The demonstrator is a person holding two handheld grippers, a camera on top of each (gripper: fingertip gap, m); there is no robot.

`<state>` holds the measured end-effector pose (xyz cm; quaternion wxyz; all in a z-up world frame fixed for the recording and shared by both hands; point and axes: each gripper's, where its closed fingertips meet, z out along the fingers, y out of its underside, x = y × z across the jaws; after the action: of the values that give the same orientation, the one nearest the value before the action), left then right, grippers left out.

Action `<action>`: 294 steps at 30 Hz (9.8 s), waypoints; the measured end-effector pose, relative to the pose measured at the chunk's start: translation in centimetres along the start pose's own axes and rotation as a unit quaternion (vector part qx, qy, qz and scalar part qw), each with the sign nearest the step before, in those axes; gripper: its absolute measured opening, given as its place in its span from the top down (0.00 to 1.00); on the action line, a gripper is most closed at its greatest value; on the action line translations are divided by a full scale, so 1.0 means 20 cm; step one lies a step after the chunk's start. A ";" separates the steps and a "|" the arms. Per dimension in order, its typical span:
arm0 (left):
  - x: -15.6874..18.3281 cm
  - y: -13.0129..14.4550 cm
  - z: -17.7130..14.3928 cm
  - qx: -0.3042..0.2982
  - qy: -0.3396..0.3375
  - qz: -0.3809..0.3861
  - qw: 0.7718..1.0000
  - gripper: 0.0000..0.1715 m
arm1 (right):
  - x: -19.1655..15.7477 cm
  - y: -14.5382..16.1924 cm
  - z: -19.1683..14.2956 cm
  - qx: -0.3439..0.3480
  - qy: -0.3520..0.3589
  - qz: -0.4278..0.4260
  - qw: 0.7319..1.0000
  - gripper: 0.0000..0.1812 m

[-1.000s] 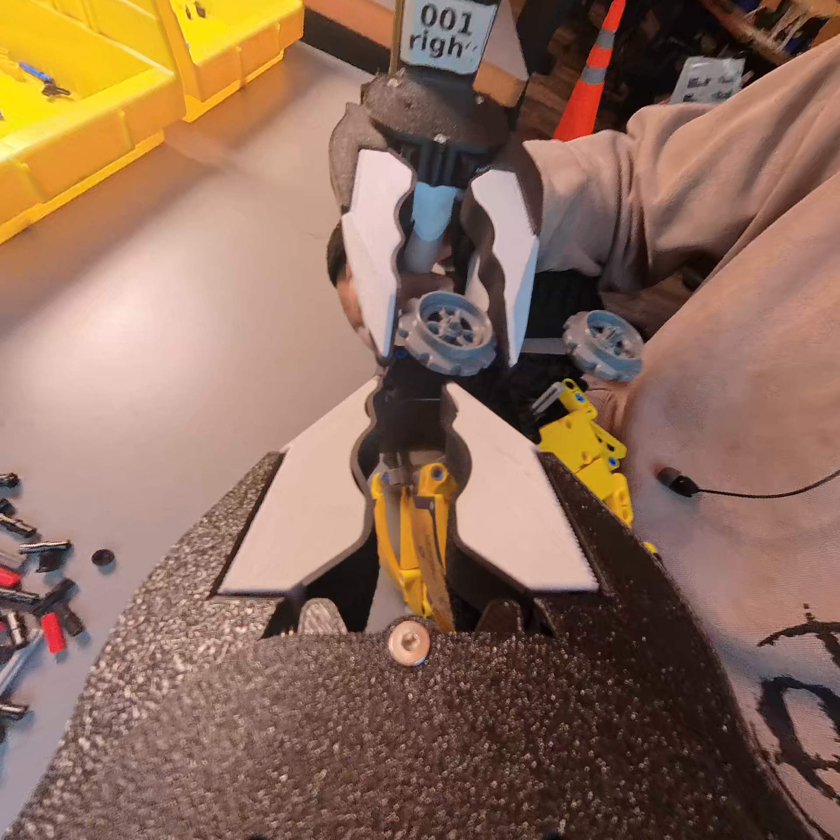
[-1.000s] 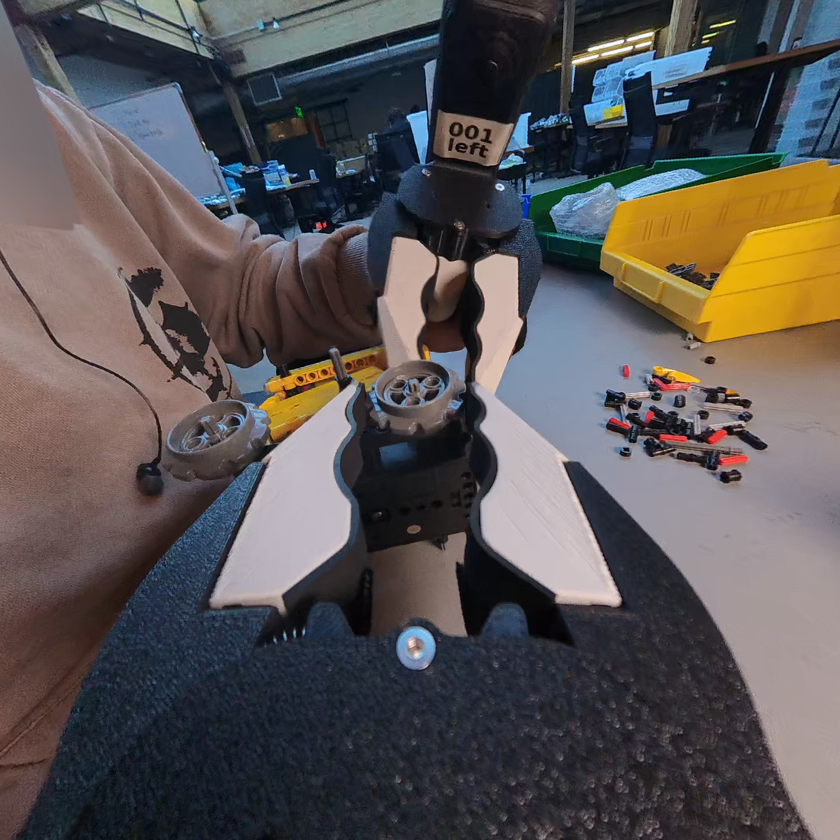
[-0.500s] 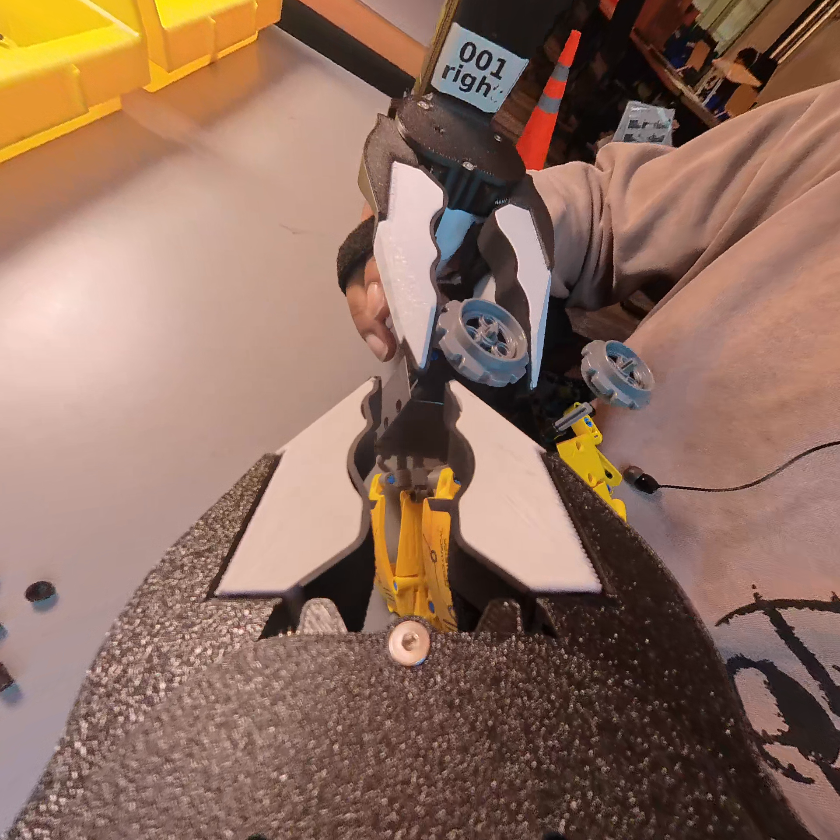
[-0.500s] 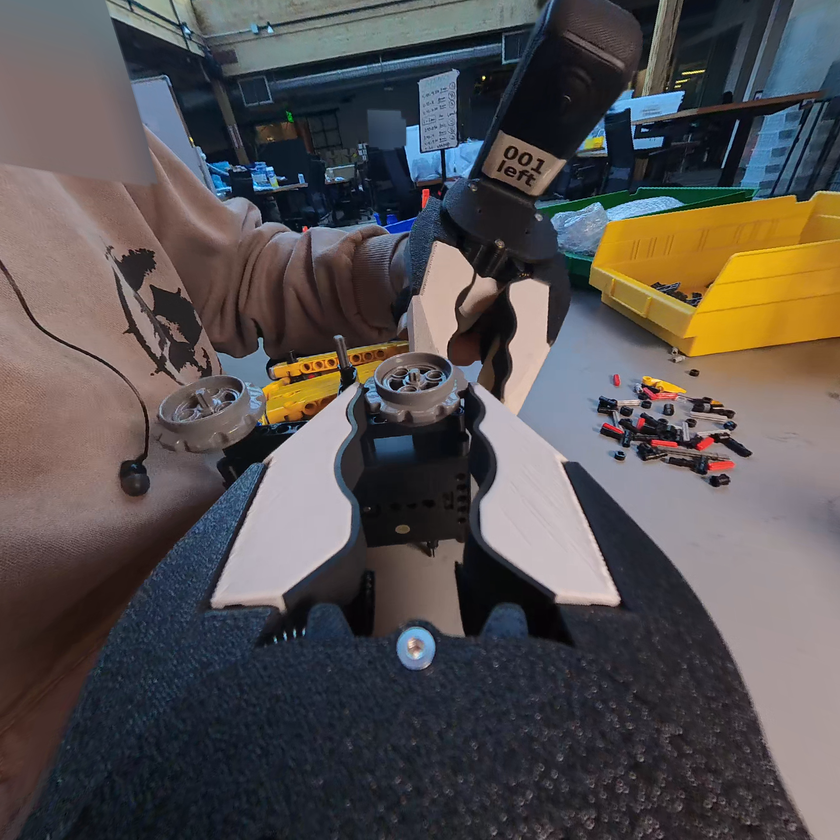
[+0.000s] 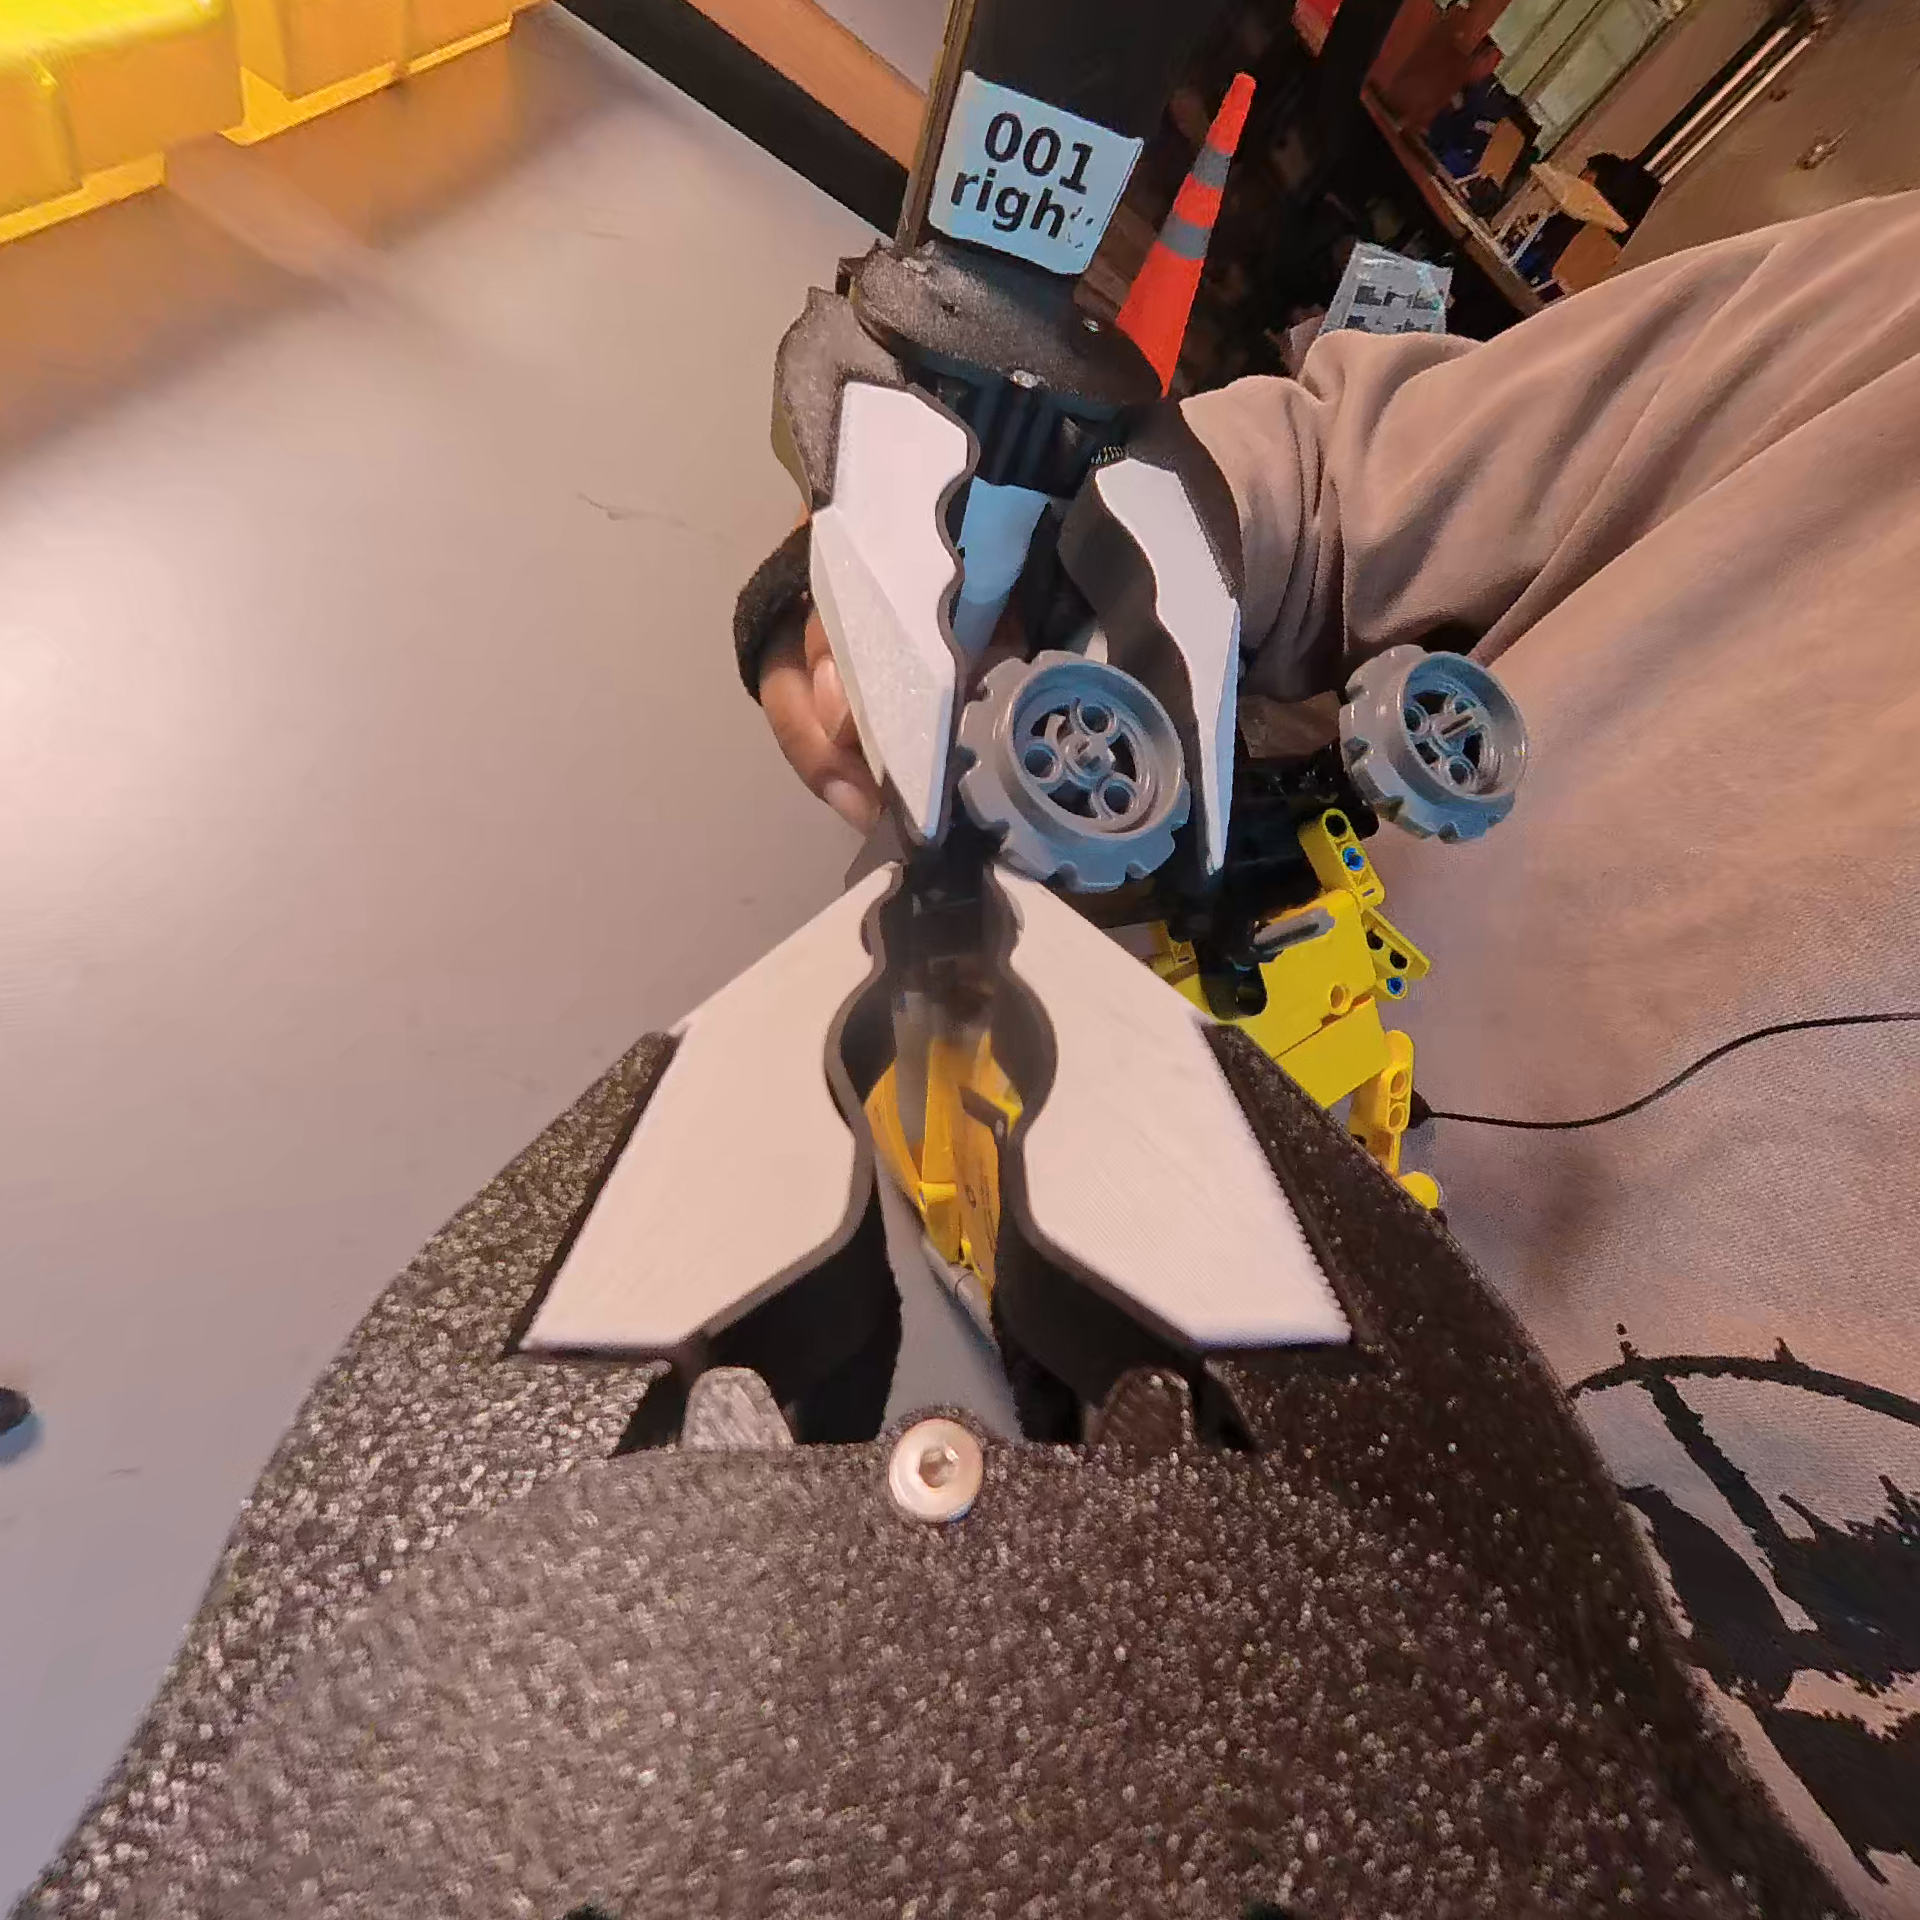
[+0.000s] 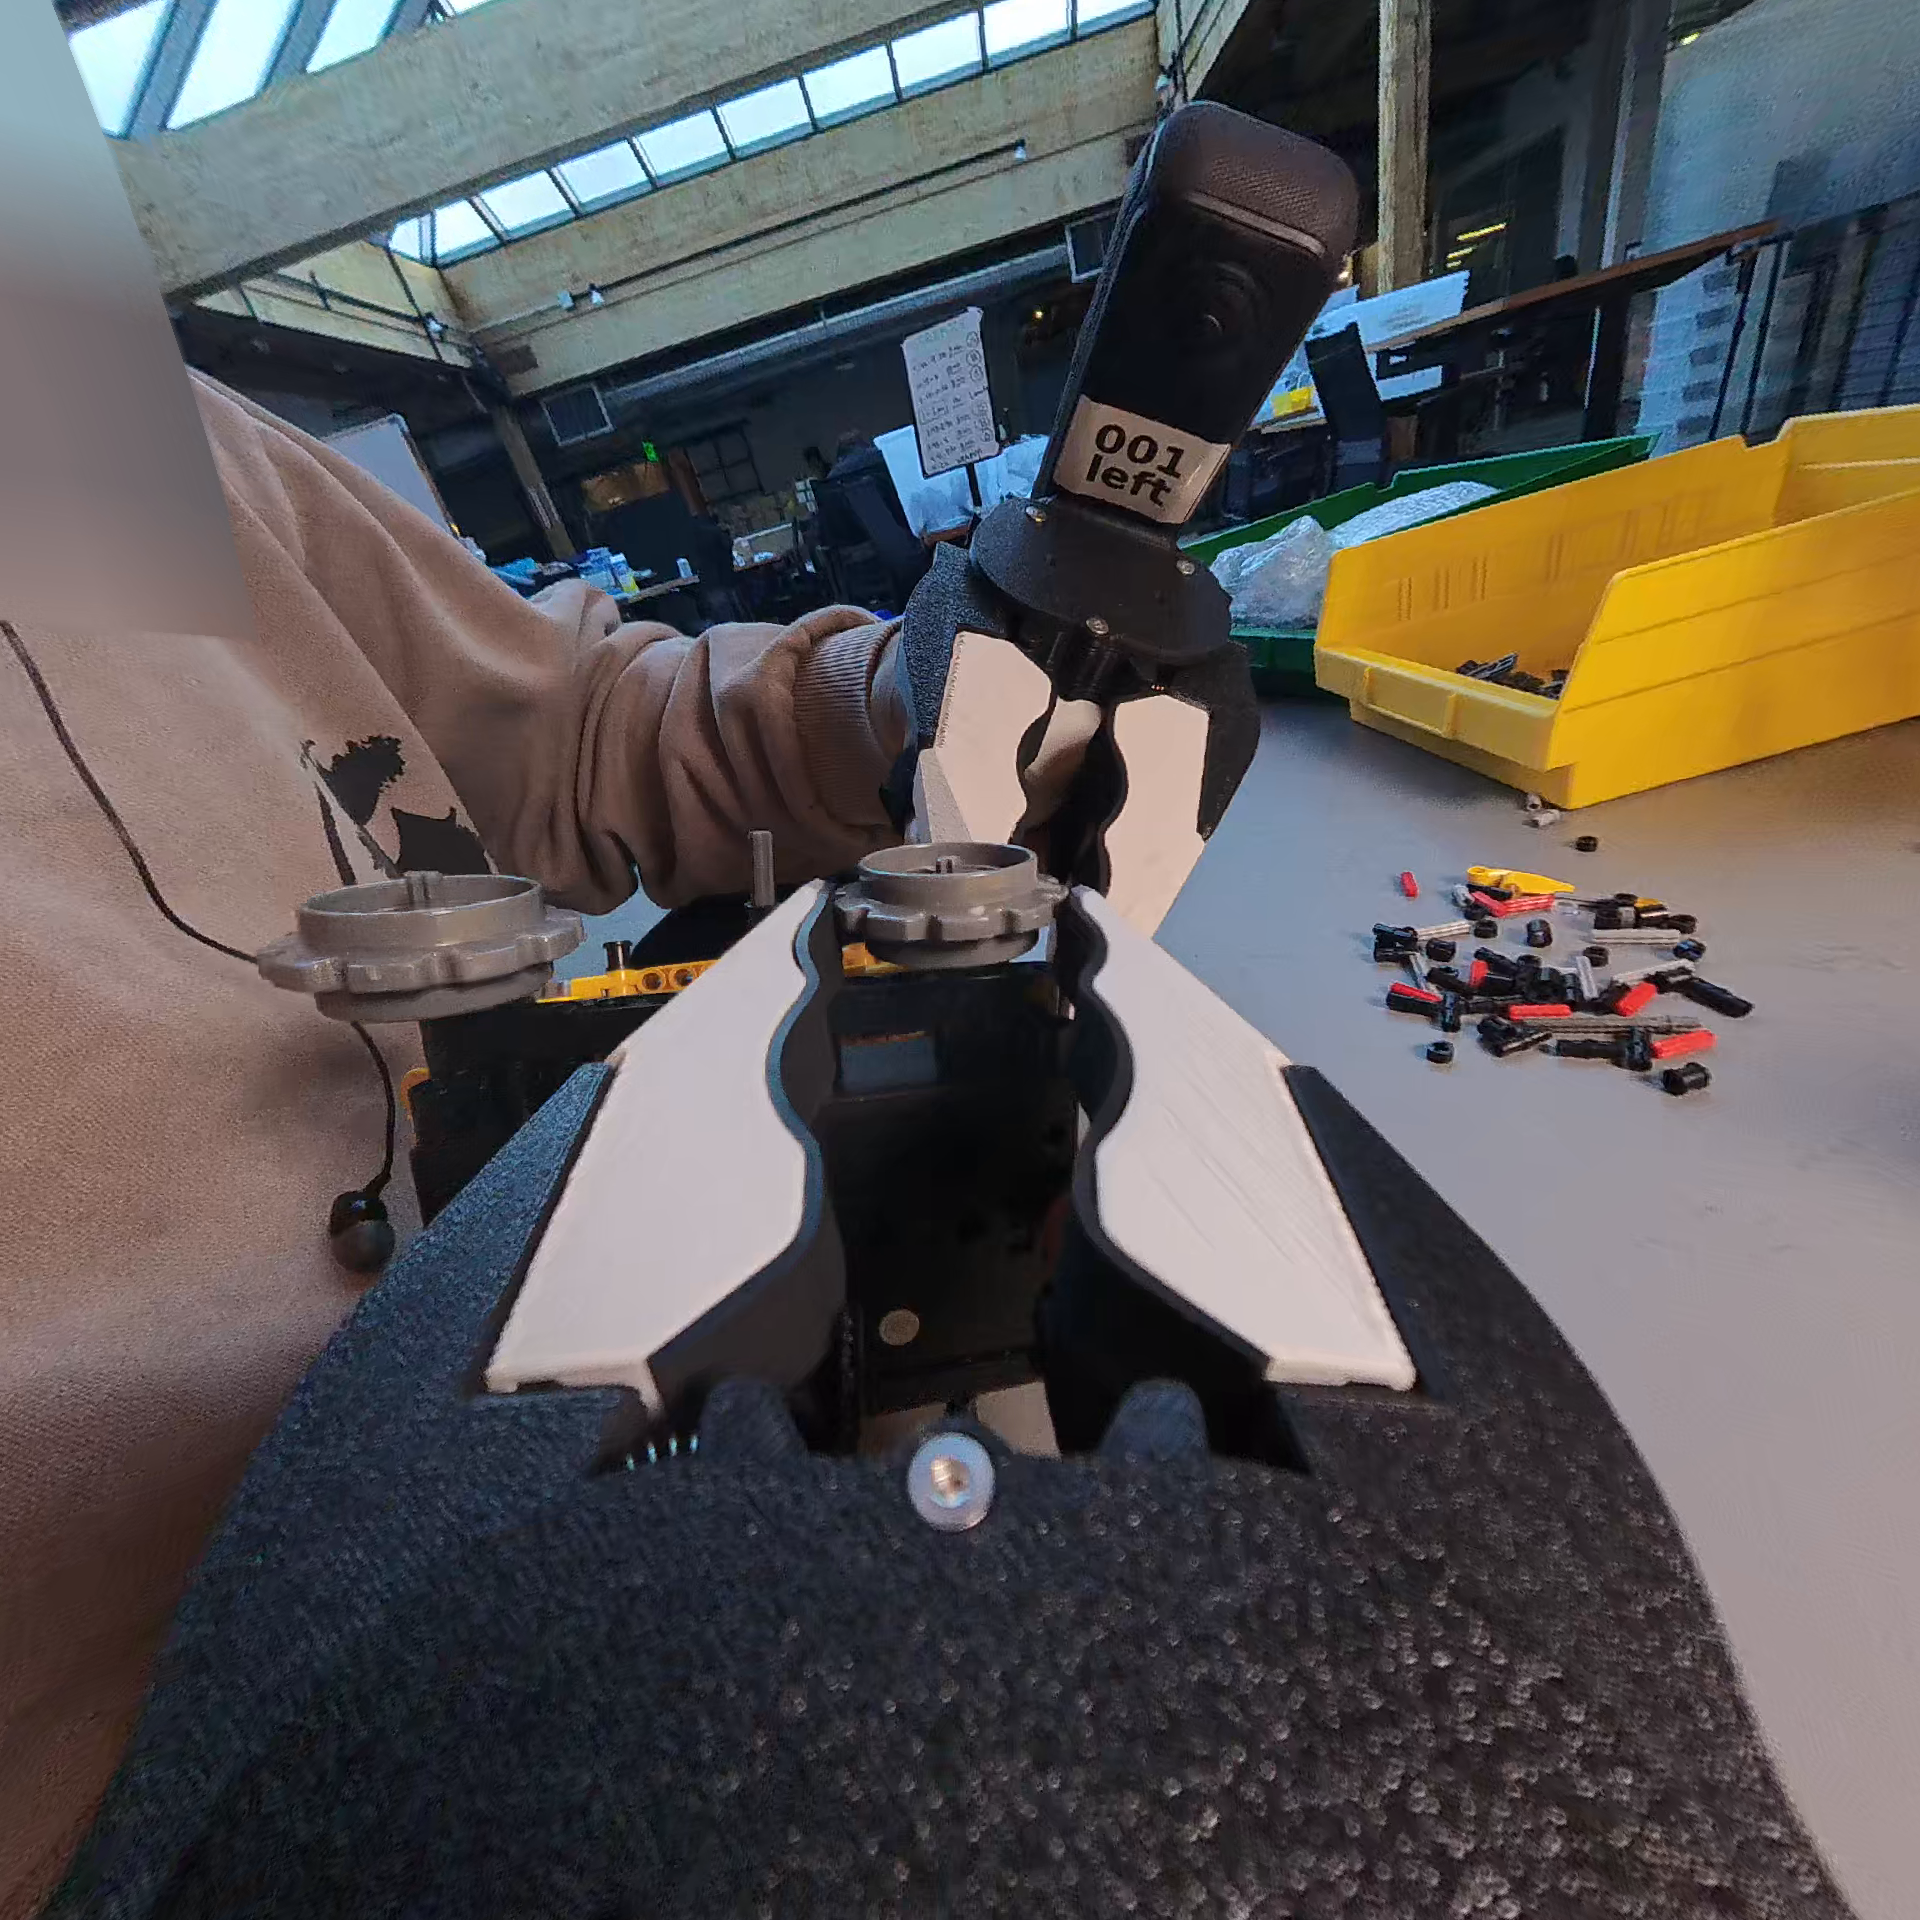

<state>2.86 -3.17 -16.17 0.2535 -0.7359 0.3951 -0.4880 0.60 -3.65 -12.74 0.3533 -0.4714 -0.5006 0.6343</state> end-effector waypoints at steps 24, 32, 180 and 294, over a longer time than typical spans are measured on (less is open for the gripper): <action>-0.07 -0.02 -0.04 0.000 -0.085 0.029 0.996 0.94 | 0.10 -0.04 0.02 0.047 0.057 0.024 0.997 0.80; -0.12 0.00 -0.06 -0.003 -0.122 0.035 0.992 0.94 | 0.15 -0.01 0.04 0.056 0.075 0.053 0.994 0.80; 0.28 -0.02 0.33 0.018 -0.335 0.201 0.920 0.93 | -0.22 0.08 -0.34 0.017 0.265 0.010 0.964 0.78; 0.22 0.14 -0.01 -0.132 -0.086 0.101 0.982 0.96 | -0.23 0.00 0.07 0.031 -0.031 -0.015 0.999 0.86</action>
<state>2.62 -8.48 -15.92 0.2355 -0.7585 0.5048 -0.3383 0.71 -8.38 -11.62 0.3619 -0.4327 -0.4981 0.6586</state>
